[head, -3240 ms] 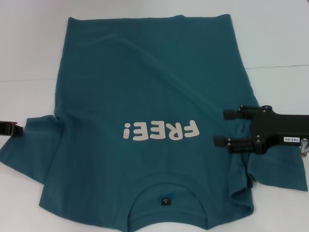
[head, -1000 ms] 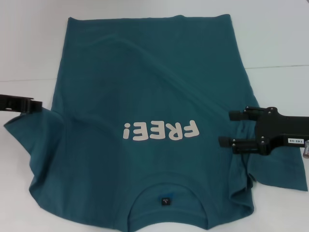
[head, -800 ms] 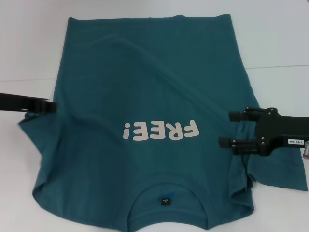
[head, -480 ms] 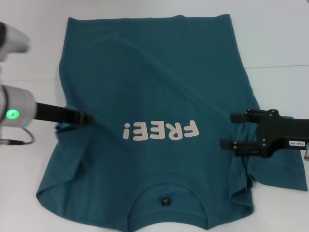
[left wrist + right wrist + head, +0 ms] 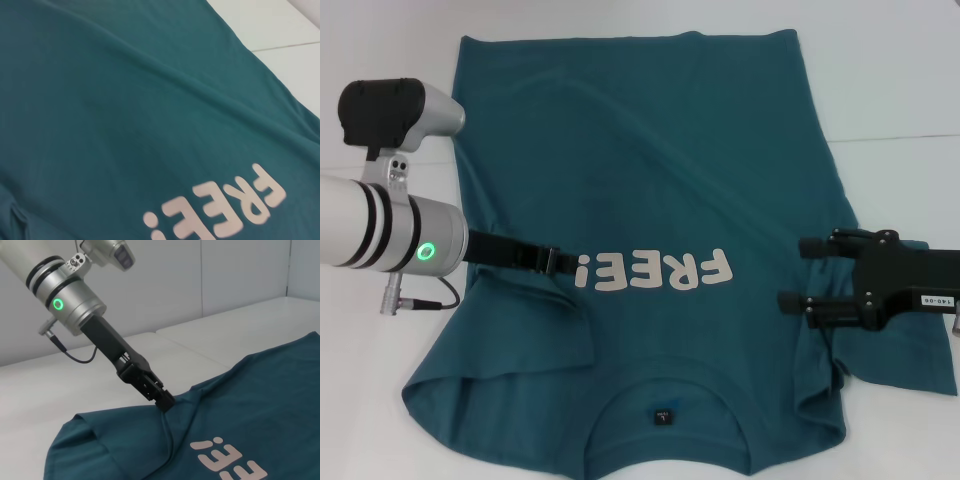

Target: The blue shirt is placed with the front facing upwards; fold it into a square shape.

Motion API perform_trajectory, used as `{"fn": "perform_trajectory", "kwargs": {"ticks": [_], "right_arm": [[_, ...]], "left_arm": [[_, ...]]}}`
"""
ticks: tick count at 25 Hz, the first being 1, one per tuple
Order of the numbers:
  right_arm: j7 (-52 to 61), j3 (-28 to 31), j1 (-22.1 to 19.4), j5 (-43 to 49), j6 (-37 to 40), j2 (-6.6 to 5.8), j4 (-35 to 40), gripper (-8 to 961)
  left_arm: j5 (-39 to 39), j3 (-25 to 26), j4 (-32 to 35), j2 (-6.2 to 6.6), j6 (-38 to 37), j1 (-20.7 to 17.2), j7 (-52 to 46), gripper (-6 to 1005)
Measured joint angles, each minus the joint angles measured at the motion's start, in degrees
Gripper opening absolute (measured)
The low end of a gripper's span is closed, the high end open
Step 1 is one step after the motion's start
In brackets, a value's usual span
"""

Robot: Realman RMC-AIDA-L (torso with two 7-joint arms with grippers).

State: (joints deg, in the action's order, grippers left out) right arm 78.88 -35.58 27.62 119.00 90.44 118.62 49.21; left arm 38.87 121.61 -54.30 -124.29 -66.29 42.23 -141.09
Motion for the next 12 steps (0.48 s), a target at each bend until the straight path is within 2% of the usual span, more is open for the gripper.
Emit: {"fn": "perform_trajectory", "kwargs": {"ticks": [1, 5, 6, 12], "right_arm": [[-0.02, 0.00, -0.04, 0.00, 0.00, -0.02, 0.00, 882], [-0.04, -0.01, -0.25, 0.01, 0.00, -0.06, 0.00, 881], [-0.04, 0.02, -0.28, 0.01, 0.02, -0.06, 0.00, 881], [0.05, 0.39, -0.65, 0.01, 0.28, -0.06, 0.00, 882]], "left_arm": [[0.01, -0.09, -0.09, 0.10, 0.41, -0.05, 0.02, 55], [-0.25, 0.68, -1.12, 0.35, 2.41, -1.13, -0.24, 204], [-0.59, 0.97, -1.98, 0.41, 4.79, -2.55, -1.47, 241], [-3.32, 1.01, -1.84, 0.87, 11.07, -5.15, -6.82, 484]]}}
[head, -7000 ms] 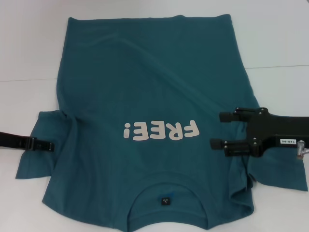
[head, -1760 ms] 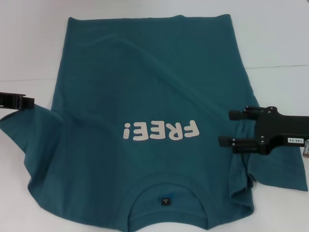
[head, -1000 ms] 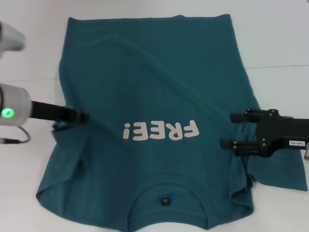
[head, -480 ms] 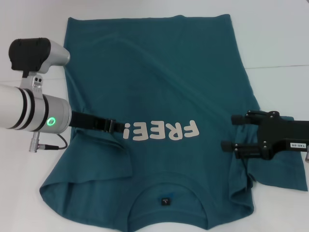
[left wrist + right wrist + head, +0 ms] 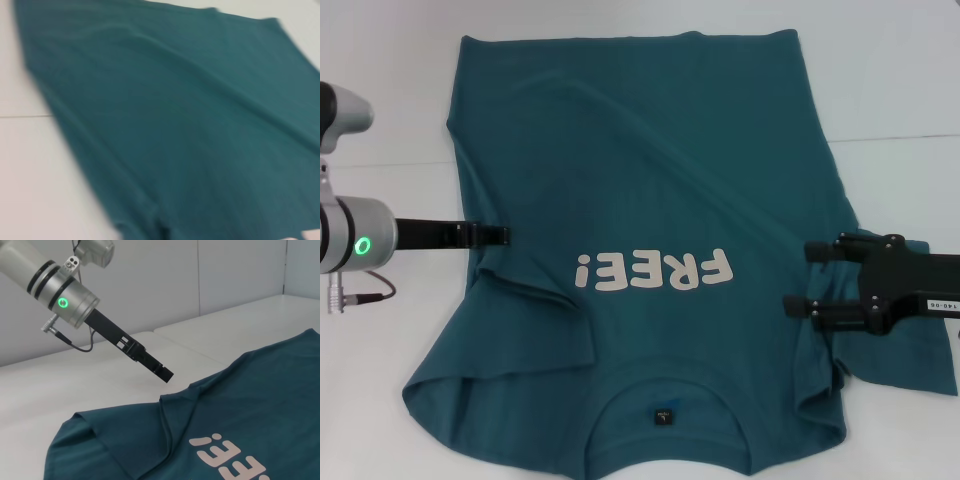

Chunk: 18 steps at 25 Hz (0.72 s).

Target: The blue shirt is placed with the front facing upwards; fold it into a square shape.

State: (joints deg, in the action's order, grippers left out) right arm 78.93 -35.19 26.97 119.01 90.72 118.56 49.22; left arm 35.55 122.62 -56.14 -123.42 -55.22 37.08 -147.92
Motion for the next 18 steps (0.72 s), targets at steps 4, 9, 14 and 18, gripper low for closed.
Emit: {"fn": "perform_trajectory", "kwargs": {"ticks": [4, 9, 14, 18], "right_arm": [[0.06, 0.03, -0.03, 0.00, 0.06, 0.00, 0.00, 881], [0.18, 0.04, -0.02, 0.00, 0.14, 0.00, 0.00, 881], [0.15, 0.04, -0.08, 0.00, 0.06, 0.00, 0.00, 881], [0.06, 0.04, -0.12, -0.01, 0.05, 0.00, 0.00, 882]], "left_arm": [[-1.33, -0.02, 2.09, 0.03, 2.67, 0.16, -0.50, 672], [-3.32, -0.39, 3.66, -0.08, 4.58, 0.74, -0.41, 896], [-3.40, -0.74, 4.63, -0.22, 4.48, 1.42, 0.16, 963], [-3.18, -0.71, 7.48, 0.00, 4.94, 3.10, 0.73, 961]]}}
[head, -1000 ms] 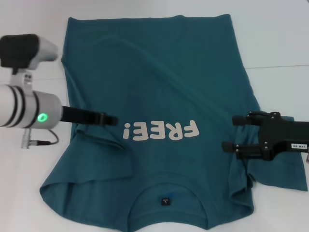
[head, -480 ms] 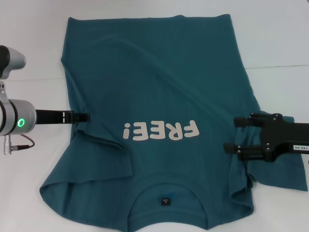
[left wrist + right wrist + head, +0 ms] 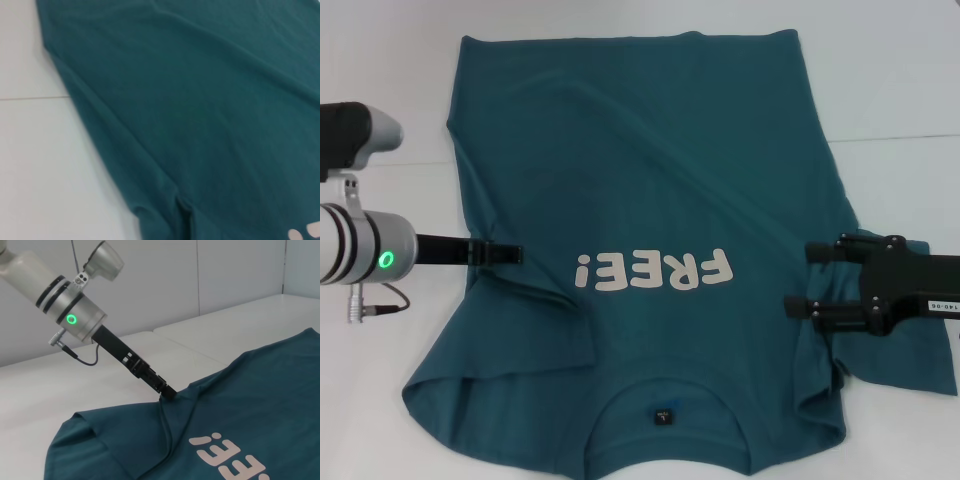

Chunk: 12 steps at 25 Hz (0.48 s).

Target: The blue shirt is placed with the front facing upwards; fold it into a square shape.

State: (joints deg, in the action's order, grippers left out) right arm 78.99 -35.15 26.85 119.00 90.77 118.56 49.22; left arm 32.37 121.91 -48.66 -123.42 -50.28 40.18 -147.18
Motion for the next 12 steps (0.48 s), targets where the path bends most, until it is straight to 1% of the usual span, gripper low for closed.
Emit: {"fn": "perform_trajectory", "kwargs": {"ticks": [6, 12], "right_arm": [[-0.02, 0.00, -0.13, 0.00, 0.05, 0.00, 0.00, 882], [0.21, 0.00, -0.35, 0.00, 0.11, 0.00, 0.57, 882]], "left_arm": [[-0.01, 0.40, 2.97, -0.14, 1.83, 1.77, 1.55, 959], [0.46, 0.51, 3.63, 0.02, 1.30, 1.85, 1.54, 923]]}}
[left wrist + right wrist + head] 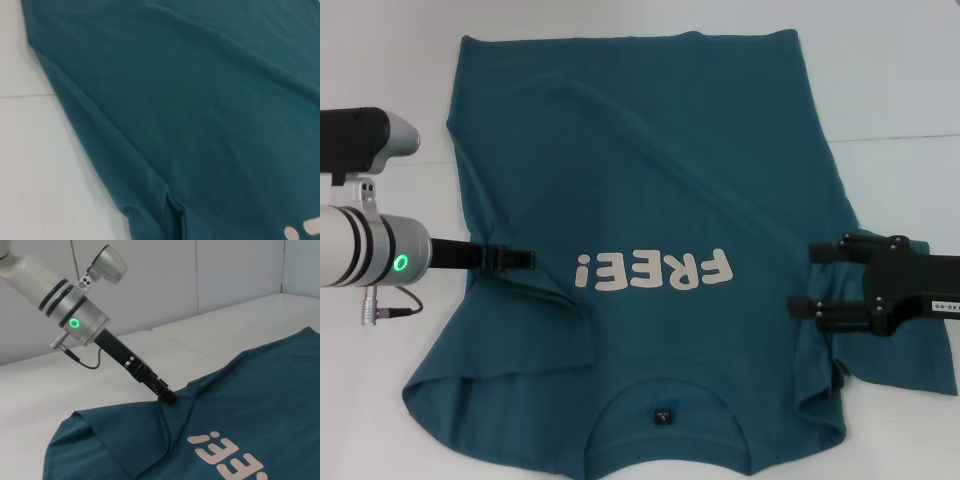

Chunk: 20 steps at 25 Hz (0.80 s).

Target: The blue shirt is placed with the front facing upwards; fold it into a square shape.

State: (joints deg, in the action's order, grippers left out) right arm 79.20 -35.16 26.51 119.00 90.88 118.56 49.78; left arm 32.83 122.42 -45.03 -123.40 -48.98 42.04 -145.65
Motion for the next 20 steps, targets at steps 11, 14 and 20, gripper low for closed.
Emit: {"fn": "perform_trajectory", "kwargs": {"ticks": [11, 14, 20], "right_arm": [[0.17, -0.44, -0.04, 0.00, 0.06, 0.00, 0.09, 881], [0.17, -0.44, -0.05, 0.00, 0.08, 0.00, 0.13, 881], [-0.03, -0.44, -0.06, 0.00, 0.12, 0.00, 0.14, 882]], "left_arm": [[10.35, 0.19, 0.12, 0.63, -4.78, 0.01, 5.72, 858], [13.50, 0.67, 0.47, 0.77, -4.89, -0.20, 7.69, 821], [17.69, 3.33, 5.21, 0.99, -2.48, 1.45, 12.62, 822]]}}
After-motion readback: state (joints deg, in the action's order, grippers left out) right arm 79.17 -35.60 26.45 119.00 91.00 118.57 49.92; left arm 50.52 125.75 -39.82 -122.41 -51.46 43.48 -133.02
